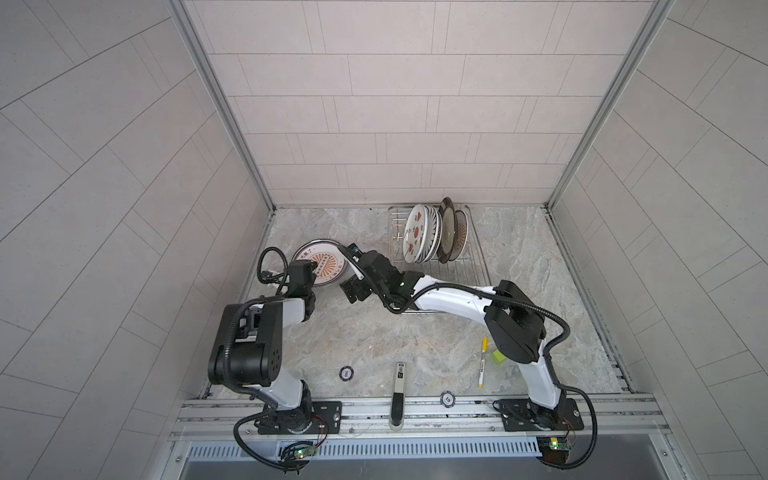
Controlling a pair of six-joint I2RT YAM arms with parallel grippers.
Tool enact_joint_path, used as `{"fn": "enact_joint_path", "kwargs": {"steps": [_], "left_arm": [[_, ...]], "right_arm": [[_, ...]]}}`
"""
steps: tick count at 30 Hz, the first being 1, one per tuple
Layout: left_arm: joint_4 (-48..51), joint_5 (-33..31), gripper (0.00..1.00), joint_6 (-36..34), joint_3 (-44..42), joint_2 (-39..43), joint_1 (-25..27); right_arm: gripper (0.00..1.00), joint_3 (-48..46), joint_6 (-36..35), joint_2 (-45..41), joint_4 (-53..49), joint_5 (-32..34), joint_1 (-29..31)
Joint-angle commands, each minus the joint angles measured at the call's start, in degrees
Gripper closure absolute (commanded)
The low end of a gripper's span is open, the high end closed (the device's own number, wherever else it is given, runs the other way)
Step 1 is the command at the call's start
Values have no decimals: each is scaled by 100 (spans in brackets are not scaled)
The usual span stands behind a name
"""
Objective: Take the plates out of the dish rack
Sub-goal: 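Lay the sunburst plate flat on the stack and open the left gripper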
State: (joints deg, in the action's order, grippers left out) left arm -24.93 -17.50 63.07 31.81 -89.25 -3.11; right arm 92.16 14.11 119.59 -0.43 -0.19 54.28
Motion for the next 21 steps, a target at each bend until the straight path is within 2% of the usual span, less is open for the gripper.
{"fn": "enact_joint_path", "kwargs": {"steps": [1,5,9,15,19,21], "left_arm": [[126,-288,79,48,-138,290,-40],[156,-242,74,55,-283,598,-51],[202,-121,74,-2,-484,1054,-41],[506,378,73,-374,-595,1926,-41],[373,929,71,-931,-756,2600,-26],[27,1438,76,-1248,-917,2949,-1]], "right_arm": [[5,-46,-22,-192,59,4,30],[5,-167,-59,-333,104,19,47],[5,-290,-225,-566,37,19,69],[5,-628,-513,-1160,176,-8,91],[5,-817,-736,-1682,3,404,91],[5,-1130,-781,-2015,160,585,91]]}}
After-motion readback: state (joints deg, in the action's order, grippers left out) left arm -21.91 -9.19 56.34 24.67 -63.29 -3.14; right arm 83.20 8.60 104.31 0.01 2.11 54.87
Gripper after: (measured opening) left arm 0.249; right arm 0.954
